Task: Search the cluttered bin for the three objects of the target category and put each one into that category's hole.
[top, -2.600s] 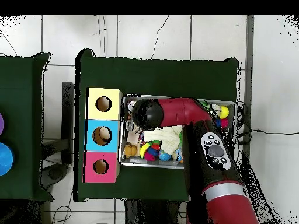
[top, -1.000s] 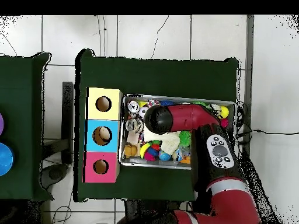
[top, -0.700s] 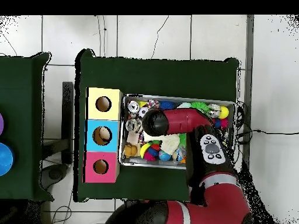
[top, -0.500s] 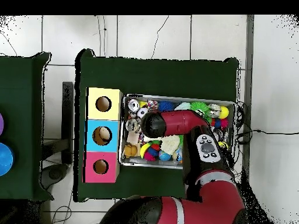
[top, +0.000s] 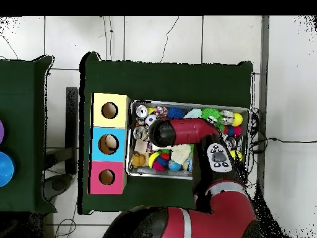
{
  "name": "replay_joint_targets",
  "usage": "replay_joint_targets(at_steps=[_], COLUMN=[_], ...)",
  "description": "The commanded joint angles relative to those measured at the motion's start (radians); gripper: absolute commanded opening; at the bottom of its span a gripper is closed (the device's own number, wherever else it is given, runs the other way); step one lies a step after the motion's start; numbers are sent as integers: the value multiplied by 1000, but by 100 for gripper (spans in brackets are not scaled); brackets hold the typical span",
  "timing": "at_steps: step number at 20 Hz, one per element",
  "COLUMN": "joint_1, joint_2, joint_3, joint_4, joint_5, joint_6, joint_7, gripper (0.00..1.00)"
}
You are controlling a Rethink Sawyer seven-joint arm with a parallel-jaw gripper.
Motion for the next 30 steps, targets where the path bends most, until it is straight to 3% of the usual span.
replay_joint_targets(at_steps=[1, 9, 18, 30], joint_1=[-9, 22, 40, 39], joint_2=[71, -21, -65, -20], joint_3=[45, 52, 68, 59], joint_4=[16, 106, 140, 113], joint_5=[52, 99, 180, 205], joint_6=[-31, -9, 33, -24], joint_7=[153, 179, 193, 183], gripper=[100, 100, 100, 100])
